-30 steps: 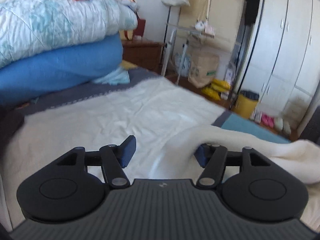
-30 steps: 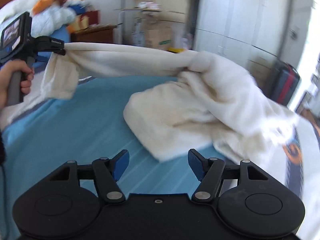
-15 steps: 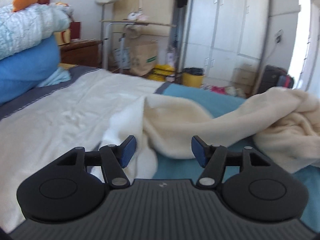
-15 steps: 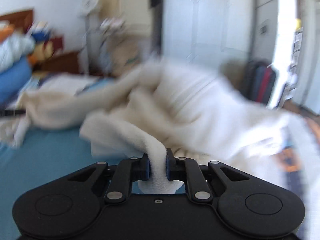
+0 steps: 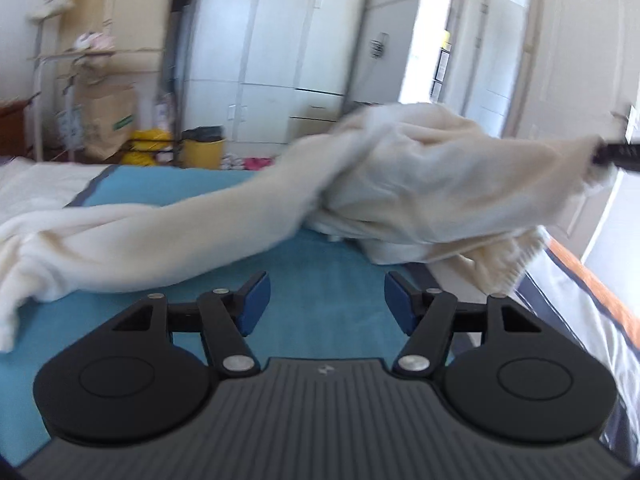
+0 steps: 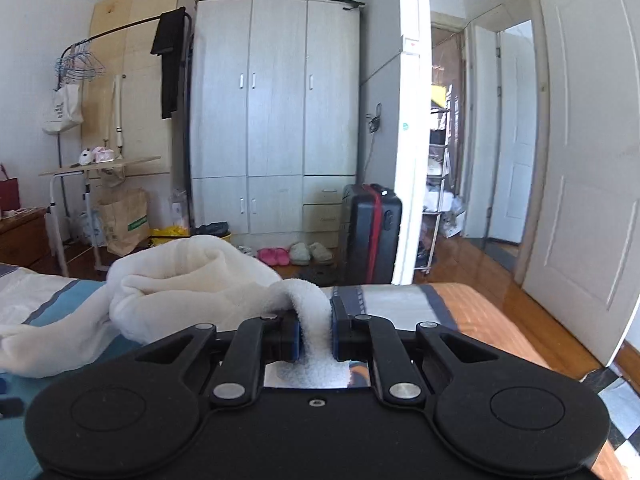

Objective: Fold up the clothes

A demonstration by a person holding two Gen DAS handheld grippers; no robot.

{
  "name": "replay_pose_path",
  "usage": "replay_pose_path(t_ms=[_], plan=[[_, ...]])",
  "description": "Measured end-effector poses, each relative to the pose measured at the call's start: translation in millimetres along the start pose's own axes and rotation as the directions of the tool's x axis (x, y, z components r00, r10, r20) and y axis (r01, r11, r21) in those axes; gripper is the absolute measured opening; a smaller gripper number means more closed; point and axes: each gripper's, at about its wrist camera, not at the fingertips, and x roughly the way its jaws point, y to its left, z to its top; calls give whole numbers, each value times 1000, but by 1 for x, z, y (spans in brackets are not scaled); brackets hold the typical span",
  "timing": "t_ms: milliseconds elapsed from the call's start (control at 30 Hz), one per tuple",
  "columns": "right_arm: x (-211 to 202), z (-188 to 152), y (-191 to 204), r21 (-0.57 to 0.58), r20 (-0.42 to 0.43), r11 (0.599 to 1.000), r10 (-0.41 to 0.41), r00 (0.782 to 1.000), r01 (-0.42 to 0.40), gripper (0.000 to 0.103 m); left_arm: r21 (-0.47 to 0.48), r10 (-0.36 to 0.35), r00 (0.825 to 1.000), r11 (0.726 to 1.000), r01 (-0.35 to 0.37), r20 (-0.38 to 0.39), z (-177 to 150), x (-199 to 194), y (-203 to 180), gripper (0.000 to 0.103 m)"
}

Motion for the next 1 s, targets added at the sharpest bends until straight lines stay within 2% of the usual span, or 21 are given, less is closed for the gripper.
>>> replay_pose_path(t_ms=[100, 167, 267, 333, 433, 533, 600, 633, 667, 700, 767, 800, 833, 867, 900, 933, 1000], plan=[[-2, 2, 1, 39, -5, 998, 58, 998, -58, 14, 157, -44, 999, 986, 47, -26, -4, 35, -42, 68], [-1, 14, 2, 50, 7, 994, 93, 996, -94, 14, 219, -24, 999, 975, 31, -33, -2, 55, -60, 68], [0, 45, 4, 32, 47, 993, 108, 993, -110, 14, 148, -21, 999, 989, 17, 25, 8, 72, -62, 68], [0, 64, 0, 33, 63, 993, 114, 991, -117, 14, 78, -33, 999, 996, 30, 35, 19, 88, -57, 68], [-6, 82, -7, 84, 62, 983, 157, 986, -161, 14, 30, -21, 999, 999, 20, 26, 28, 115, -64, 70], [-15, 80, -9, 128, 44, 969, 209, 977, -213, 14, 62, -94, 995, 994, 92, 28, 33, 131, -78, 70], [-23, 75, -11, 149, 41, 957, 246, 968, -250, 14, 119, -22, 997, 993, 13, 73, 37, 135, -92, 74], [-26, 73, -13, 146, 42, 956, 250, 967, -253, 14, 131, 24, 995, 991, -37, 96, 38, 137, -95, 83], [-29, 71, -16, 143, 43, 956, 253, 966, -257, 14, 134, 79, 989, 986, -95, 123, 40, 141, -97, 89], [-31, 69, -18, 140, 45, 955, 257, 965, -261, 14, 135, 130, 981, 980, -150, 144, 42, 147, -97, 99], [-37, 66, -22, 134, 48, 954, 264, 963, -268, 14, 130, 217, 964, 963, -238, 156, 46, 160, -94, 102], [-37, 65, -26, 136, 51, 954, 263, 964, -267, 14, 128, 221, 967, 963, -238, 130, 49, 168, -88, 99], [-37, 64, -29, 125, 55, 957, 257, 965, -262, 14, 109, 212, 972, 969, -223, 98, 51, 173, -80, 78], [-36, 63, -31, 97, 57, 961, 255, 965, -259, 14, 90, 202, 977, 974, -208, 66, 54, 178, -73, 61], [-34, 61, -32, 57, 60, 967, 246, 967, -249, 14, 74, 194, 980, 978, -196, 37, 57, 182, -66, 25], [-32, 59, -33, 19, 61, 971, 239, 969, -240, 14, 78, 203, 979, 976, -205, 30, 59, 181, -63, 12], [-29, 54, -34, -12, 48, 974, 225, 973, -225, 14, 104, 232, 972, 967, -234, 36, 65, 176, -59, 12]])
